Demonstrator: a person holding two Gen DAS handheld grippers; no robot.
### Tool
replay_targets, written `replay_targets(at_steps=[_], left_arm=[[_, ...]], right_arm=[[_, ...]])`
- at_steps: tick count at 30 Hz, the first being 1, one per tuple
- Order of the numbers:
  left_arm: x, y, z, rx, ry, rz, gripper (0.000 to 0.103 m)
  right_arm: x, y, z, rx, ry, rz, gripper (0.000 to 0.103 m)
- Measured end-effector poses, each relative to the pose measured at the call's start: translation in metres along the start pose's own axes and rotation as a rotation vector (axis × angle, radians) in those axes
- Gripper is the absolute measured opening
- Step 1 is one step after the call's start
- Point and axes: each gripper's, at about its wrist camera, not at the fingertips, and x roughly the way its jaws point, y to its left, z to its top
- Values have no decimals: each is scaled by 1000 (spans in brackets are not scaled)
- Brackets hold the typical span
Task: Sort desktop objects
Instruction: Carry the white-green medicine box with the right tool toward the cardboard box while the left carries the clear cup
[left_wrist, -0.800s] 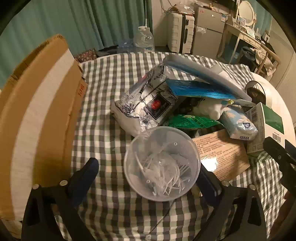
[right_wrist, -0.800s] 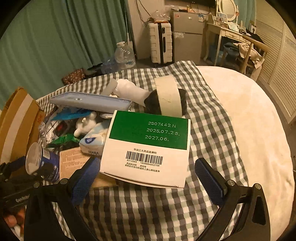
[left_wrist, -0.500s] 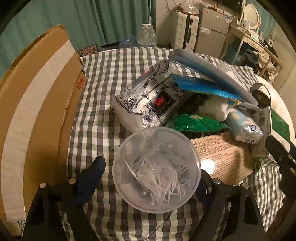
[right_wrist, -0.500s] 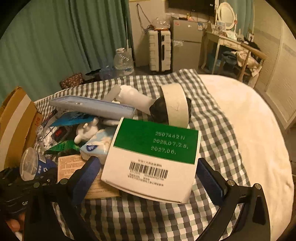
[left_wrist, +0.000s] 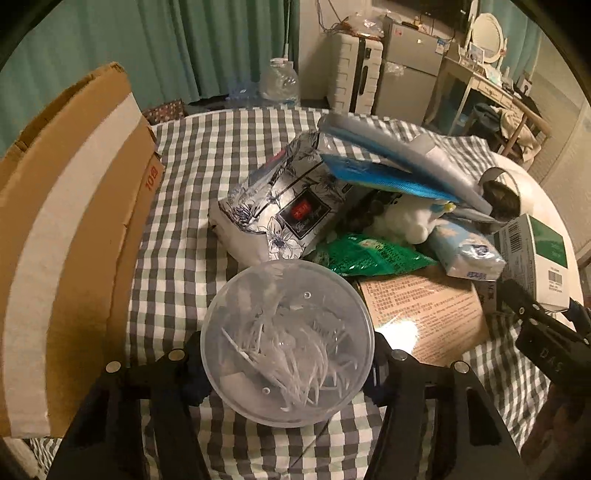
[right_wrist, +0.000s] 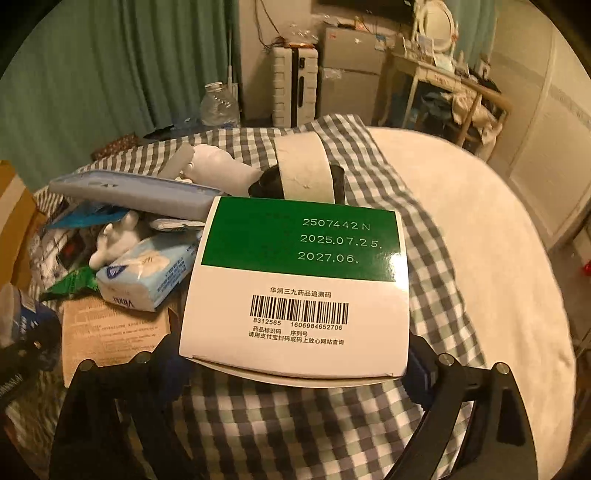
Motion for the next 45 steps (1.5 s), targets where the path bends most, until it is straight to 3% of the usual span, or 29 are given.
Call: replay_targets(at_steps=[8, 15, 21, 30, 35, 45], left_arm=[[-42, 4, 9, 11, -66, -16, 62], [-92, 24, 17, -1, -134, -10, 63], [-144, 38, 17, -13, -194, -27, 63], [-211, 85, 20, -23, -293, -36, 63], [-233, 114, 22, -16, -343, 8, 63], [-238, 180, 18, -109, -349, 71, 63]], right_arm=[[-45, -5, 5, -8, -99, 4, 92], [-102, -11, 23, 18, -160, 58, 92], [-163, 8, 36, 2, -241, 109, 92], [-245, 54, 55, -18, -369, 194, 92], [-275, 88, 66, -55, -417, 238, 92], [-289, 161, 70, -143, -425, 306, 92]])
